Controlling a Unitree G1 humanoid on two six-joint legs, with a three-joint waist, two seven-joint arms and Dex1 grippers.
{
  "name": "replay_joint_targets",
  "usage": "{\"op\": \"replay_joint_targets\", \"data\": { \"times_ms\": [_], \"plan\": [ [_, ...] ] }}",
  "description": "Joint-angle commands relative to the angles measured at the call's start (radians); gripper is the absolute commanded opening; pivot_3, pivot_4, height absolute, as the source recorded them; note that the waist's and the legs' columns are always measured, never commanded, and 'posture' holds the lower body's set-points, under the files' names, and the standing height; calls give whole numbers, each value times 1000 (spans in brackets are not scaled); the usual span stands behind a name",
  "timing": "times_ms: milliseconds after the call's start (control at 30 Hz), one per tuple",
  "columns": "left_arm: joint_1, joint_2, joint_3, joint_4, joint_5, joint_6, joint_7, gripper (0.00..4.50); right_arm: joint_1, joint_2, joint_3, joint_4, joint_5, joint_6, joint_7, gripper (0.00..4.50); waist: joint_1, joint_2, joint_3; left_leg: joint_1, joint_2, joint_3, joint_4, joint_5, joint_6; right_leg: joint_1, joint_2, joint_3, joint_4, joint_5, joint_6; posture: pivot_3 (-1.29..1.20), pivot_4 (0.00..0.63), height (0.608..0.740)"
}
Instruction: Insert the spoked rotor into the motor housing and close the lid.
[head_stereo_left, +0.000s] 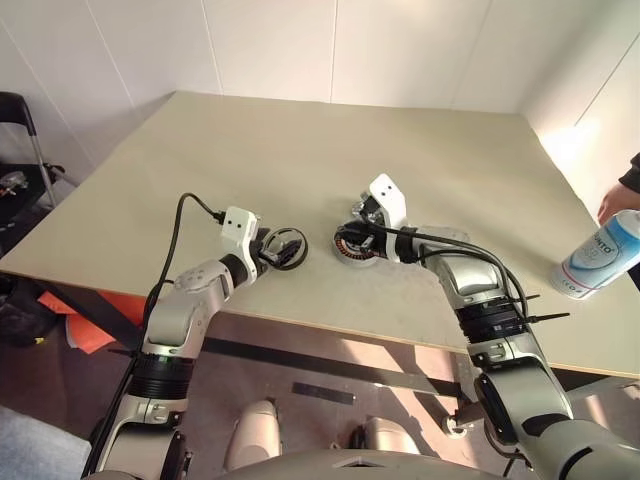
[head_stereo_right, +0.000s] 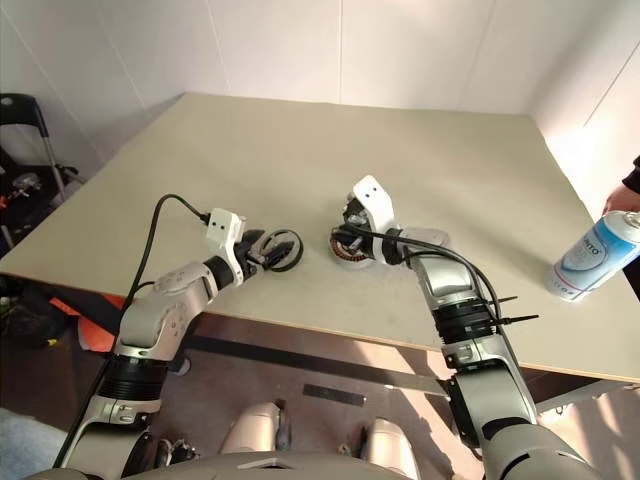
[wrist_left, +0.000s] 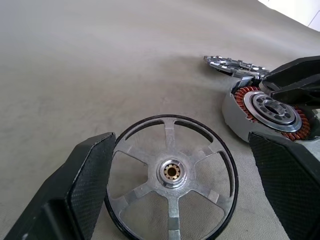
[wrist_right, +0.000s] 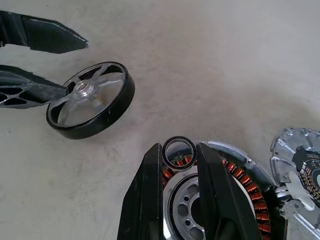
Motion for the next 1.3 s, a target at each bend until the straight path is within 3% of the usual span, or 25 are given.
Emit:
{"op": "replay_joint_targets", "data": {
  "times_ms": [33, 433, 1200, 1300],
  "plan": [
    [-8, 6, 2, -41, -1, -21, -6, 4500, -3, -29, 5, -54, 4, 2, -2, 637, 0, 0, 0, 0, 0, 0, -1, 1, -1, 0, 0, 0, 0, 0, 0, 0, 0, 740],
    [2, 11, 0, -45, 13, -26, -2, 4500, -14, -63, 26, 68, -26, -61, -22, 637, -2, 0, 0, -1, -1, 0, -2, 2, -4, -2, 0, 0, 0, 0, 0, 0, 0, 740],
    [4, 19, -5, -24, 29, -35, -2, 4500, 22, -72, 38, 21, -21, -5, -22, 637, -2, 0, 0, 0, 0, 0, -2, 2, -2, -1, 0, 0, 0, 0, 0, 0, 0, 740],
    [4, 18, -4, -22, 32, -37, -1, 4500, 26, -71, 44, 4, -18, -3, -14, 1684, -2, 0, 0, 0, 0, 0, -2, 2, -2, -1, 0, 0, 0, 0, 0, 0, 0, 740]
  ]
}}
